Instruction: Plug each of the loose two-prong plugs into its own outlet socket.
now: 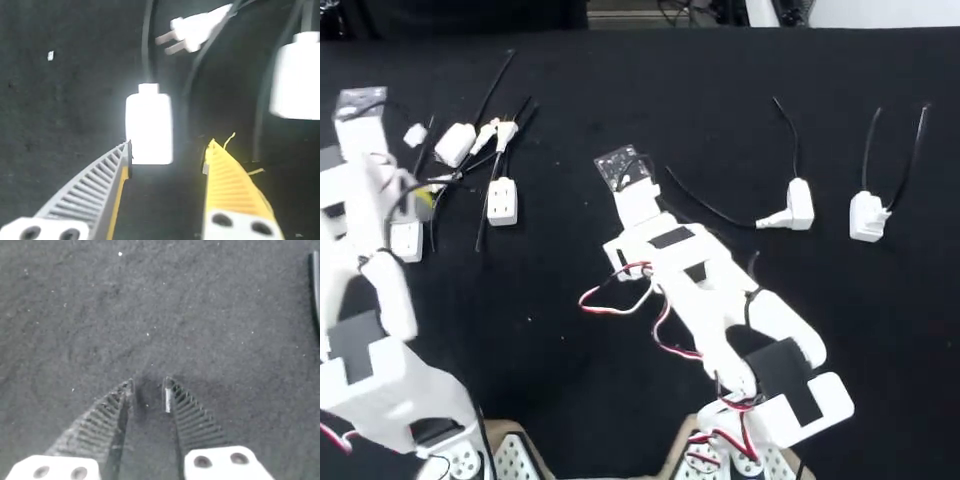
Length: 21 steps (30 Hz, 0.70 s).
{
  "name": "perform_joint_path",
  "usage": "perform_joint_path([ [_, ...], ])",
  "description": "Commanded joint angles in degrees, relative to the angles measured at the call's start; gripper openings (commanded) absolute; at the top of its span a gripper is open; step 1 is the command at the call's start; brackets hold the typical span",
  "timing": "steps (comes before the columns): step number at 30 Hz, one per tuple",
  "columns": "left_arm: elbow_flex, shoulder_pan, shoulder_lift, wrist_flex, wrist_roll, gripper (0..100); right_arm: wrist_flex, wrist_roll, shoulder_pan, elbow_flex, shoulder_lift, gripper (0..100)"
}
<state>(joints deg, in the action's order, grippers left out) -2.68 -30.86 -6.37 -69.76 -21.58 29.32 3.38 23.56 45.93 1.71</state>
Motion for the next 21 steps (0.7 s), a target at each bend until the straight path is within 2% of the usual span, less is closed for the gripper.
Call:
perform_joint_path([
  [1,5.8,-4.2,-4.4,-0.7,-8.5,24,-1.2,-0.4,0.8,0.1,2.9,7.8],
  [4,6.3,-4.5,-8.4,0.1,-11.5,24,-1.2,-0.4,0.8,0.1,2.9,7.8],
  [16,6.4,-2.7,-16.4,10.2,-11.7,24,-1.2,-0.4,0.8,0.2,2.9,7.8],
  [21,6.4,-2.7,-16.6,10.5,-11.3,24,-1.2,-0.4,0.8,0.2,2.9,7.8],
])
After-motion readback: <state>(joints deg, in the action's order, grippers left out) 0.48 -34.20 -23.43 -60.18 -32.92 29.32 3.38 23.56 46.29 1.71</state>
